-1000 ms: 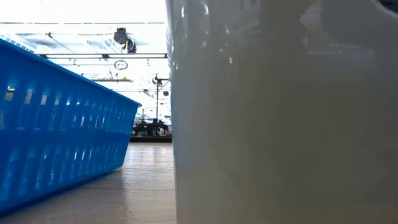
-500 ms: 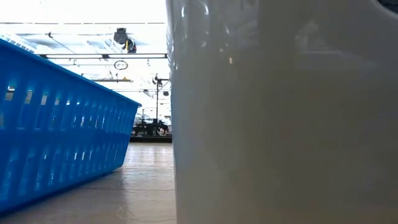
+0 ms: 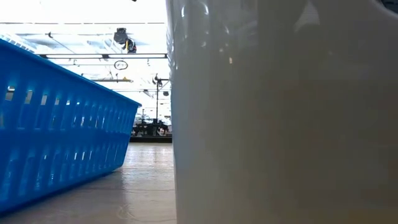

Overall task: Pick & Place Office items
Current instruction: Put the blue digital clock into the blue bin

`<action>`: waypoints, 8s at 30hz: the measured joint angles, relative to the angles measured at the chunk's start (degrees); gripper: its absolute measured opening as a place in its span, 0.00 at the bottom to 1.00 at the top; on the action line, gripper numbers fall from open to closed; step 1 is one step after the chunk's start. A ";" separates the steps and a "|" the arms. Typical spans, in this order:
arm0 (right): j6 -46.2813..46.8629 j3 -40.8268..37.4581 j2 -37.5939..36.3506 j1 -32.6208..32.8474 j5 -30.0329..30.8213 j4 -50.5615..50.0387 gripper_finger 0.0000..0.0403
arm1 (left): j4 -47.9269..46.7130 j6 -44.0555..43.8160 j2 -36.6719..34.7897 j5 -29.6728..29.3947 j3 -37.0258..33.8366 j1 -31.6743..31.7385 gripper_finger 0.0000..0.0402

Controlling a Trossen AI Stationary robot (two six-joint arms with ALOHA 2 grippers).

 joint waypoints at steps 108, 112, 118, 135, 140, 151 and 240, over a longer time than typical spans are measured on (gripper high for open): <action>23.39 -9.90 7.04 5.53 1.20 17.60 0.36 | -7.75 0.22 0.00 3.00 0.00 0.54 0.60; 25.45 -9.96 6.36 6.42 1.17 17.30 0.36 | -7.75 0.24 0.00 3.02 -0.01 0.54 0.60; 26.18 -10.18 2.99 8.02 0.89 15.98 0.36 | -7.75 1.56 0.00 3.05 0.00 0.54 0.60; 36.49 -10.01 -16.14 9.34 1.17 13.19 0.36 | -8.37 4.93 -2.58 2.91 -0.08 0.50 0.60; 40.79 -10.01 -21.98 9.34 0.96 13.13 0.36 | -7.48 9.13 -4.36 1.02 -0.01 0.52 0.60; 44.18 -9.99 -30.78 13.50 1.14 20.26 0.36 | -7.73 1.82 -4.37 3.90 0.01 2.85 0.60; 19.64 -9.92 -26.77 21.16 22.15 23.59 0.36 | 9.21 -35.58 14.75 22.83 -0.06 10.77 0.60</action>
